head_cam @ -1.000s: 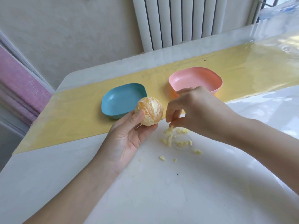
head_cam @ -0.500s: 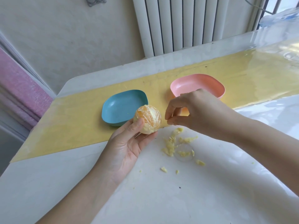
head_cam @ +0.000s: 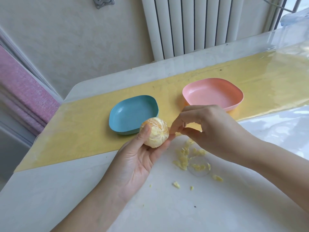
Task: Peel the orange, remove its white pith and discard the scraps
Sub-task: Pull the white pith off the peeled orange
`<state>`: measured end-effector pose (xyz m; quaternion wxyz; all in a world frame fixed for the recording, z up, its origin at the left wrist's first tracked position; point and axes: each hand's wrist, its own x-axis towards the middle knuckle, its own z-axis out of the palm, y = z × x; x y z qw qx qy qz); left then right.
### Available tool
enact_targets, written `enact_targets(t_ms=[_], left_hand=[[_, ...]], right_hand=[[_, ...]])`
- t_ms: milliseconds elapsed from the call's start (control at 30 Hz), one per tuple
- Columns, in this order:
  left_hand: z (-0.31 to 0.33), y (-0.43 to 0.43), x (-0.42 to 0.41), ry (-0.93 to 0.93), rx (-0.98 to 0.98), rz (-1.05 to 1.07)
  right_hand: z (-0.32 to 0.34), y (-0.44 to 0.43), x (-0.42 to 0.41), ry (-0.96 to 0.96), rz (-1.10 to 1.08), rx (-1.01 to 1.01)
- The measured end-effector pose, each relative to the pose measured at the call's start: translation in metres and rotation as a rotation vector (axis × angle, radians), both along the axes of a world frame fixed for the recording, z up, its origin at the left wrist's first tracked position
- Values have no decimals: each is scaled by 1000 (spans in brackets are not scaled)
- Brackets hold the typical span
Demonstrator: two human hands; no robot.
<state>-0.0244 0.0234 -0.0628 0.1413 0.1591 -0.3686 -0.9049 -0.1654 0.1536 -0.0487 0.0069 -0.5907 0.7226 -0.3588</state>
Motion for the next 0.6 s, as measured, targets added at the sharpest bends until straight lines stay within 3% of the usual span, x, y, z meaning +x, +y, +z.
enact_targets(t_ms=[300, 600], left_hand=[[6, 4, 1, -68, 56, 44], [5, -3, 5, 73, 74, -56]], right_hand=[[-7, 7, -7, 83, -41, -48], [-9, 6, -2, -13, -113, -70]])
